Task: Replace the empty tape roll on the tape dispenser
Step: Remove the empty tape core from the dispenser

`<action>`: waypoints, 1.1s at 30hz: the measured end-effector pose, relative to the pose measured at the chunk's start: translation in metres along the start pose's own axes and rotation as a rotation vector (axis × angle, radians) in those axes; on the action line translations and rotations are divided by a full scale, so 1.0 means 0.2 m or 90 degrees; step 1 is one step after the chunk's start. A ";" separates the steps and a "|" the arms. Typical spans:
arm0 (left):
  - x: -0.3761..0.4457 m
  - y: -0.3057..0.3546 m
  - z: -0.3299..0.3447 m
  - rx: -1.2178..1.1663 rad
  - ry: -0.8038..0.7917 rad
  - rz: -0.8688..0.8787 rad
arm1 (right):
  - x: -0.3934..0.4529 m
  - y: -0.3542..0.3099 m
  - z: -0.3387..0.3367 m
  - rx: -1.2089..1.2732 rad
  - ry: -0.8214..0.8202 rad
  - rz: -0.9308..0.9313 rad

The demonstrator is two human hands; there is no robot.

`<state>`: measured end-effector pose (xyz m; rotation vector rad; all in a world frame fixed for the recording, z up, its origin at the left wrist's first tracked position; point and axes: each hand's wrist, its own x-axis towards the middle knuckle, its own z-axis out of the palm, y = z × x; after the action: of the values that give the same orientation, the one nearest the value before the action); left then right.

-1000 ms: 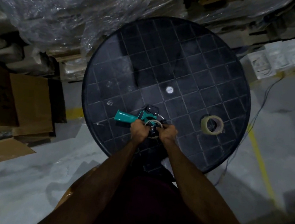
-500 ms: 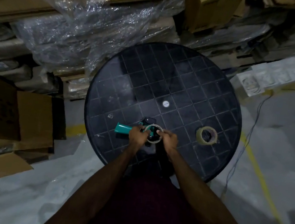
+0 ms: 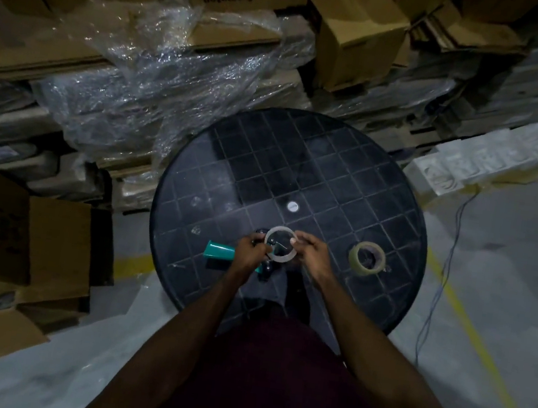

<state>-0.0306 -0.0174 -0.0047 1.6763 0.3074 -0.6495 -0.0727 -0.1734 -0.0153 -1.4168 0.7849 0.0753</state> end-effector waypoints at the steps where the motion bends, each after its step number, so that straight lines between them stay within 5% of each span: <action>1: 0.00 0.00 0.00 -0.032 -0.010 -0.004 | 0.01 0.00 0.00 0.004 -0.001 0.000; 12: 0.01 0.05 0.00 -0.168 -0.022 -0.047 | -0.03 -0.08 0.03 0.032 0.008 -0.039; 23: 0.10 0.01 -0.13 -0.158 0.094 -0.093 | -0.07 -0.10 0.20 -0.004 0.012 -0.036; 28: 0.21 -0.06 -0.32 -0.167 0.213 -0.139 | -0.04 0.05 0.33 -0.125 0.000 0.008; 33: 0.36 -0.16 -0.55 -0.138 0.274 -0.179 | 0.03 0.18 0.52 -0.401 -0.104 -0.075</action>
<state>0.0376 0.0842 -0.0628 1.5636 0.9034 -0.4337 -0.0402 -0.0747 -0.0537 -2.0196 0.5585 0.3680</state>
